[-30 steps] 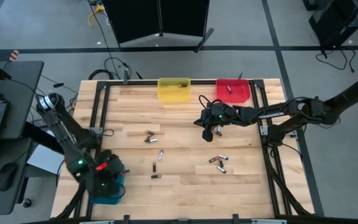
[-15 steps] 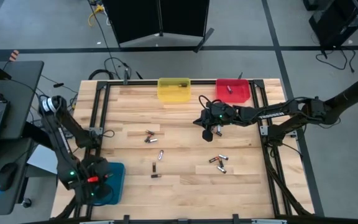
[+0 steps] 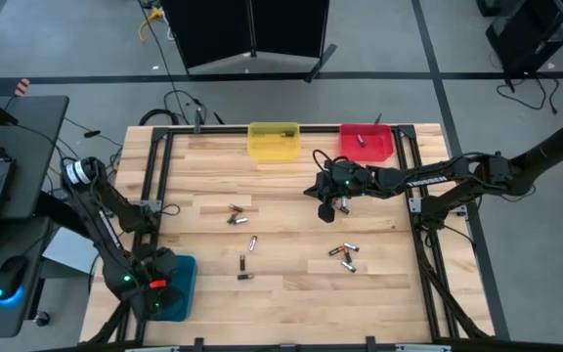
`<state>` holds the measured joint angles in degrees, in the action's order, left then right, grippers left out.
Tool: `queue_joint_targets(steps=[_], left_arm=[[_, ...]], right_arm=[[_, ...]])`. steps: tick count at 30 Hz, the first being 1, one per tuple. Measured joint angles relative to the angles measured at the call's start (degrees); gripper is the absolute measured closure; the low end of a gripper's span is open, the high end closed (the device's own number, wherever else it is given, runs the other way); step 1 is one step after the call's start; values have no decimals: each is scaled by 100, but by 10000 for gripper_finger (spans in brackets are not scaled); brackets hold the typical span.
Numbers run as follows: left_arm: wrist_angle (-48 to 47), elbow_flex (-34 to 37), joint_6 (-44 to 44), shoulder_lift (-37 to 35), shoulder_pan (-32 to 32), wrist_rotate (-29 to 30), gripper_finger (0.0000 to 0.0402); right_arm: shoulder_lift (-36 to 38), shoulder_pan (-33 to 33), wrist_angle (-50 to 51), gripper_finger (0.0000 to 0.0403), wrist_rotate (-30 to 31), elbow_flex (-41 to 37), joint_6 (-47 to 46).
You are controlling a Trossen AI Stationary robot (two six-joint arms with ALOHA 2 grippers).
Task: Sort batteries
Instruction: Put the black-red battery into the blue bin
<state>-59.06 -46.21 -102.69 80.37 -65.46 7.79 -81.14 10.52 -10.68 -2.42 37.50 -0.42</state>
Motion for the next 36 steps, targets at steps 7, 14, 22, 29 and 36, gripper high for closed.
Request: queue_joint_targets(steps=[7, 14, 22, 29, 36], left_arm=[[80, 81, 24, 6, 178, 2, 355], [125, 81, 26, 7, 224, 4, 354], [251, 81, 35, 22, 435, 13, 353], [252, 84, 42, 215, 586, -267, 353], [251, 85, 42, 217, 602, -448, 323]], right_arm=[[0, 0, 1, 388, 0, 0, 2], [0, 0, 2, 380, 0, 0, 2], [0, 0, 2, 387, 0, 0, 2], [0, 0, 2, 382, 0, 0, 2], [0, 0, 2, 387, 0, 0, 0]])
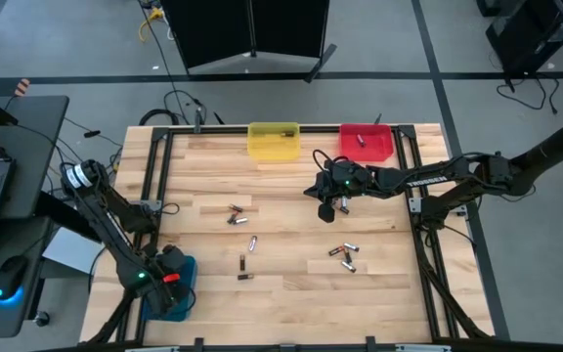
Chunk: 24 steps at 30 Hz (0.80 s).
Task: Sort batteries
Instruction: Put the black-red battery into the blue bin, then adjust the yellow bin
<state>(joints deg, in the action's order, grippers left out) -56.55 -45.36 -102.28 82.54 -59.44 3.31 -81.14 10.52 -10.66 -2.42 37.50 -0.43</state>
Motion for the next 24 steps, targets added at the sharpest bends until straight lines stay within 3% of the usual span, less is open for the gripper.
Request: queue_joint_targets(steps=[9, 13, 17, 21, 24], left_arm=[[-2, 0, 0, 0, 98, -337, 260], [-75, -80, 187, -2, 96, -592, 254], [-547, -355, 301, -26, 96, -380, 292], [-1111, -641, 206, -217, 96, -57, 359], [-1401, -782, -101, -446, 95, 600, 393]], right_arm=[[0, 0, 0, 383, 0, 0, 0], [0, 0, 0, 387, 0, 0, 4], [0, 0, 1, 385, 0, 0, 17], [0, 0, 0, 385, 0, 0, 20], [0, 0, 0, 389, 9, 0, 106]])
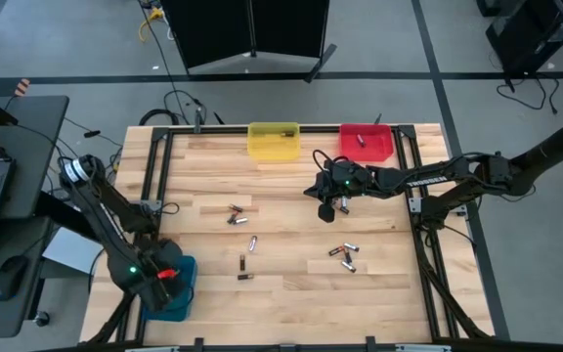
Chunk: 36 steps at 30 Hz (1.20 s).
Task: Sort batteries
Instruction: Adjust the yellow bin
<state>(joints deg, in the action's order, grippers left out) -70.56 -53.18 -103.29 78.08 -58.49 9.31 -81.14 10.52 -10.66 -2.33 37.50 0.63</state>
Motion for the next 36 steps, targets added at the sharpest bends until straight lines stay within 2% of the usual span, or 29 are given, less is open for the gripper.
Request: queue_joint_targets(steps=[4, 8, 11, 14, 17, 22, 26, 32, 36], left_arm=[[55, -12, -159, -284, 38, 1074, 393], [71, -11, 123, -345, 264, 1587, 397], [252, -10, 725, -345, 575, 2008, 398], [509, -10, 1569, -345, 972, 2454, 398], [955, 44, 2482, -345, 1413, 2737, 399], [2639, 517, 4461, -345, 2236, 2564, 399], [4212, 1127, 5938, -345, 2995, 2138, 400], [7435, 2235, 8117, -341, 4261, 950, 400], [9075, 2744, 9016, -341, 5132, 42, 400]], right_arm=[[0, 0, 2, 391, 296, 0, 230], [0, 4, -7, 391, 319, -1, 381], [0, 17, -487, 392, 183, -192, 441], [0, 87, -1273, 392, -290, -551, 412], [0, 132, -1917, 393, -505, -906, 244], [0, 136, -2151, 393, -512, -1160, 78], [0, 136, -2187, 391, -521, -1169, 70], [0, 159, -2344, 389, -522, -1168, 261], [0, 282, -2423, 388, -527, -1166, 85]])
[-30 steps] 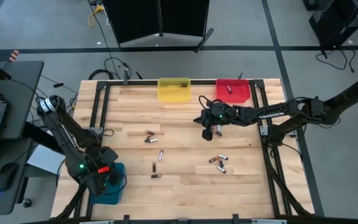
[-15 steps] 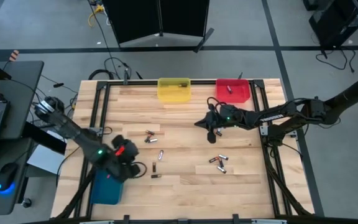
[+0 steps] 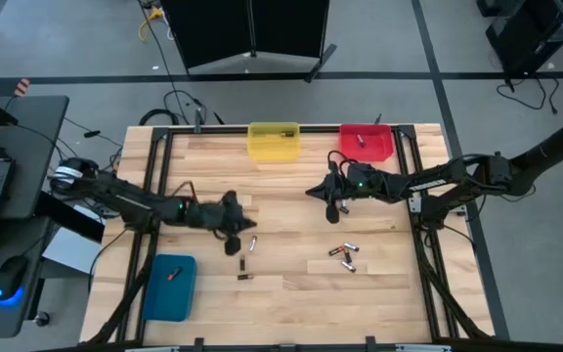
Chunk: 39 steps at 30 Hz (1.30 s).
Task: Sort batteries
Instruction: Adjust the yellow bin
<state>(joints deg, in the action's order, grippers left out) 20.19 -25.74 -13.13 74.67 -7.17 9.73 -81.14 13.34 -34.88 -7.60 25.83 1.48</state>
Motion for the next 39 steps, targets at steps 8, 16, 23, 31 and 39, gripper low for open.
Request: queue_joint_targets(steps=[8, 16, 23, 31, 39], left_arm=[[719, 155, 1322, 0, 1365, -1040, 399], [1261, 155, 1613, 0, 2189, -1895, 398], [1579, 392, 1651, 0, 2251, -1425, 397], [2550, 1033, 1307, 0, 2257, -1271, 396], [2720, 1023, 1469, 0, 2257, -1252, 396]], right_arm=[[0, 281, 112, 390, 0, 334, -193], [0, 298, 1162, 394, 510, 1166, -142], [0, 98, 2943, 394, 851, 1849, -302], [0, -349, 5033, 388, 1547, 2374, -1473], [0, -575, 6373, 389, 1099, 2403, -2455]])
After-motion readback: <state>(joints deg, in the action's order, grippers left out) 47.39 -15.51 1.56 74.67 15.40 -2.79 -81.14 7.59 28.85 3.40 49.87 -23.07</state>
